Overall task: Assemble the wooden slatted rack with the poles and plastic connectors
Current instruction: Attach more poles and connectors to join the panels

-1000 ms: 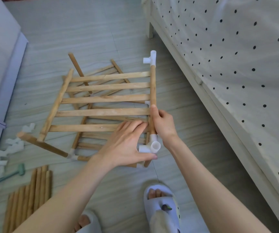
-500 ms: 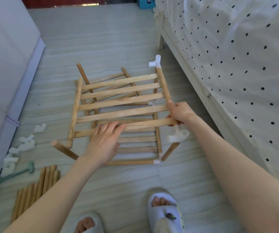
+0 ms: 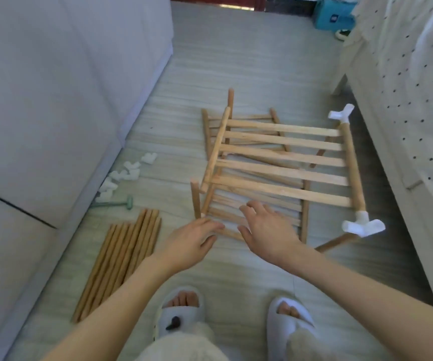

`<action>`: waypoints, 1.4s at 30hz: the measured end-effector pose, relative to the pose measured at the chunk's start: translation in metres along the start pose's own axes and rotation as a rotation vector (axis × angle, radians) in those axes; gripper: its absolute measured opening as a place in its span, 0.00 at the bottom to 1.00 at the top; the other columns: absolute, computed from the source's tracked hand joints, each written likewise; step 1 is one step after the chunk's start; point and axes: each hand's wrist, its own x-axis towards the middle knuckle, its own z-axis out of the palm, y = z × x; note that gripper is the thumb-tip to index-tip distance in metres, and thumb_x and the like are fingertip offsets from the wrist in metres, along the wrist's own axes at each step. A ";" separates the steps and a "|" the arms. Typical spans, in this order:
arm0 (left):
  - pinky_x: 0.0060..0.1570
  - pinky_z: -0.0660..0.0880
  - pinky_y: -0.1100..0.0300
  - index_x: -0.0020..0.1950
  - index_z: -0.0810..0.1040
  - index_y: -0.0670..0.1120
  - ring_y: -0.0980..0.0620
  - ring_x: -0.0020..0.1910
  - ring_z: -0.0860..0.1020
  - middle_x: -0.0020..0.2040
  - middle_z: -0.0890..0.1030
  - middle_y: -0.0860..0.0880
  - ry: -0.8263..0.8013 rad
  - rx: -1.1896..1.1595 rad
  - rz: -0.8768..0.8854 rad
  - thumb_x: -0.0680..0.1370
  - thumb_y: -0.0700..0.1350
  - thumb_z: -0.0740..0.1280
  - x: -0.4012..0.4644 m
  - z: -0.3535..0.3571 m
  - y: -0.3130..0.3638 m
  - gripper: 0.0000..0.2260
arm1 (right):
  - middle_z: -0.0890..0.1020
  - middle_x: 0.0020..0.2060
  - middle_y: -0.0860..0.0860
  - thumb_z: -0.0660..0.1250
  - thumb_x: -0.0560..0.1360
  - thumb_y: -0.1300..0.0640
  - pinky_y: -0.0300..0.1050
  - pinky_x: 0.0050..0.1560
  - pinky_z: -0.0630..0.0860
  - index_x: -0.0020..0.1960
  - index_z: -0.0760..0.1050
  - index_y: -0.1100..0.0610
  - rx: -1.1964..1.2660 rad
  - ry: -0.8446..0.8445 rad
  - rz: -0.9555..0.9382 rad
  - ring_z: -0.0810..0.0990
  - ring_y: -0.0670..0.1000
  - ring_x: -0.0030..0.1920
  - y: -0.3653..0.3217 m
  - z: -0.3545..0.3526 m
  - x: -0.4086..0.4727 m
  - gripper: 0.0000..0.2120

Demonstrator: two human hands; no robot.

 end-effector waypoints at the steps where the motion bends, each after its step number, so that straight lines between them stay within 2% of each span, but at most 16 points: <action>1: 0.59 0.66 0.63 0.69 0.70 0.50 0.53 0.64 0.71 0.65 0.73 0.52 0.007 -0.027 -0.050 0.81 0.45 0.58 -0.010 0.000 -0.015 0.15 | 0.64 0.69 0.54 0.53 0.81 0.48 0.50 0.61 0.67 0.72 0.58 0.55 -0.007 -0.073 -0.072 0.67 0.56 0.67 -0.011 0.000 0.007 0.22; 4: 0.58 0.65 0.64 0.69 0.70 0.48 0.53 0.62 0.72 0.65 0.73 0.51 0.016 -0.107 -0.236 0.81 0.45 0.58 -0.034 0.009 -0.066 0.16 | 0.67 0.69 0.55 0.53 0.81 0.48 0.49 0.60 0.68 0.75 0.54 0.53 -0.071 -0.334 -0.224 0.69 0.57 0.66 -0.035 0.008 0.039 0.24; 7: 0.62 0.65 0.60 0.69 0.69 0.46 0.50 0.65 0.70 0.67 0.71 0.47 0.004 -0.166 -0.423 0.81 0.44 0.59 -0.053 0.030 -0.117 0.16 | 0.65 0.71 0.56 0.51 0.82 0.47 0.49 0.64 0.66 0.76 0.52 0.53 -0.099 -0.460 -0.257 0.67 0.57 0.68 -0.058 0.036 0.076 0.25; 11: 0.62 0.64 0.60 0.68 0.71 0.42 0.46 0.64 0.71 0.65 0.72 0.43 0.024 -0.168 -0.546 0.80 0.42 0.60 -0.059 0.050 -0.173 0.16 | 0.60 0.74 0.56 0.50 0.82 0.48 0.50 0.69 0.63 0.77 0.50 0.54 0.066 -0.517 -0.235 0.62 0.57 0.72 -0.087 0.101 0.129 0.25; 14: 0.60 0.70 0.56 0.66 0.73 0.44 0.46 0.61 0.73 0.62 0.74 0.44 0.055 -0.152 -0.633 0.80 0.43 0.60 -0.054 0.055 -0.201 0.15 | 0.48 0.77 0.54 0.50 0.82 0.50 0.50 0.74 0.53 0.77 0.46 0.53 0.080 -0.522 -0.225 0.48 0.56 0.76 -0.099 0.146 0.155 0.26; 17: 0.53 0.72 0.55 0.62 0.76 0.45 0.45 0.57 0.74 0.57 0.75 0.45 0.084 -0.063 -0.653 0.79 0.45 0.62 -0.049 0.068 -0.205 0.13 | 0.40 0.76 0.54 0.53 0.82 0.52 0.53 0.75 0.48 0.77 0.43 0.52 0.019 -0.499 -0.229 0.41 0.56 0.76 -0.097 0.176 0.162 0.28; 21: 0.52 0.67 0.54 0.59 0.75 0.47 0.45 0.57 0.70 0.56 0.73 0.45 0.071 0.132 -0.683 0.76 0.52 0.65 -0.041 0.088 -0.191 0.14 | 0.35 0.75 0.52 0.53 0.81 0.52 0.53 0.75 0.45 0.77 0.40 0.51 0.021 -0.499 -0.237 0.36 0.55 0.76 -0.089 0.189 0.158 0.31; 25: 0.55 0.66 0.54 0.61 0.73 0.47 0.46 0.58 0.68 0.57 0.71 0.45 0.054 0.254 -0.741 0.76 0.56 0.63 -0.034 0.099 -0.184 0.18 | 0.37 0.76 0.52 0.54 0.81 0.51 0.52 0.75 0.46 0.77 0.43 0.51 0.097 -0.522 -0.232 0.38 0.54 0.76 -0.084 0.188 0.160 0.30; 29: 0.56 0.65 0.54 0.61 0.74 0.44 0.46 0.59 0.68 0.58 0.72 0.44 0.040 0.263 -0.777 0.78 0.53 0.60 -0.027 0.097 -0.178 0.17 | 0.40 0.76 0.52 0.54 0.82 0.53 0.47 0.75 0.47 0.77 0.48 0.53 0.164 -0.612 -0.191 0.41 0.53 0.76 -0.083 0.178 0.158 0.27; 31: 0.55 0.65 0.54 0.59 0.74 0.44 0.45 0.58 0.69 0.56 0.75 0.43 0.062 0.182 -0.785 0.79 0.51 0.59 -0.027 0.088 -0.173 0.14 | 0.46 0.77 0.54 0.53 0.82 0.52 0.44 0.73 0.50 0.77 0.50 0.55 0.256 -0.644 -0.106 0.48 0.53 0.76 -0.081 0.169 0.156 0.26; 33: 0.52 0.66 0.53 0.55 0.74 0.43 0.43 0.56 0.71 0.50 0.77 0.42 0.100 0.025 -0.772 0.79 0.48 0.58 -0.032 0.074 -0.164 0.11 | 0.58 0.75 0.55 0.53 0.82 0.52 0.42 0.71 0.56 0.76 0.56 0.56 0.373 -0.622 -0.004 0.58 0.54 0.74 -0.080 0.150 0.152 0.24; 35: 0.46 0.68 0.52 0.50 0.72 0.43 0.42 0.51 0.73 0.43 0.74 0.44 0.192 -0.151 -0.722 0.79 0.46 0.59 -0.038 0.059 -0.152 0.07 | 0.66 0.72 0.55 0.52 0.82 0.52 0.41 0.67 0.62 0.74 0.61 0.56 0.446 -0.572 0.034 0.66 0.54 0.70 -0.080 0.123 0.144 0.21; 39: 0.45 0.67 0.56 0.53 0.74 0.40 0.48 0.47 0.72 0.44 0.72 0.48 0.396 -0.331 -0.639 0.80 0.45 0.59 -0.050 0.027 -0.117 0.10 | 0.71 0.68 0.55 0.52 0.82 0.51 0.44 0.64 0.65 0.68 0.70 0.57 0.314 -0.541 -0.087 0.69 0.56 0.67 -0.080 0.056 0.116 0.19; 42: 0.44 0.70 0.53 0.53 0.74 0.45 0.46 0.46 0.75 0.46 0.77 0.46 0.516 -0.427 -0.442 0.79 0.47 0.58 -0.053 -0.003 -0.087 0.09 | 0.72 0.67 0.55 0.53 0.82 0.52 0.42 0.63 0.65 0.66 0.72 0.58 0.150 -0.542 -0.201 0.70 0.55 0.67 -0.070 -0.006 0.083 0.18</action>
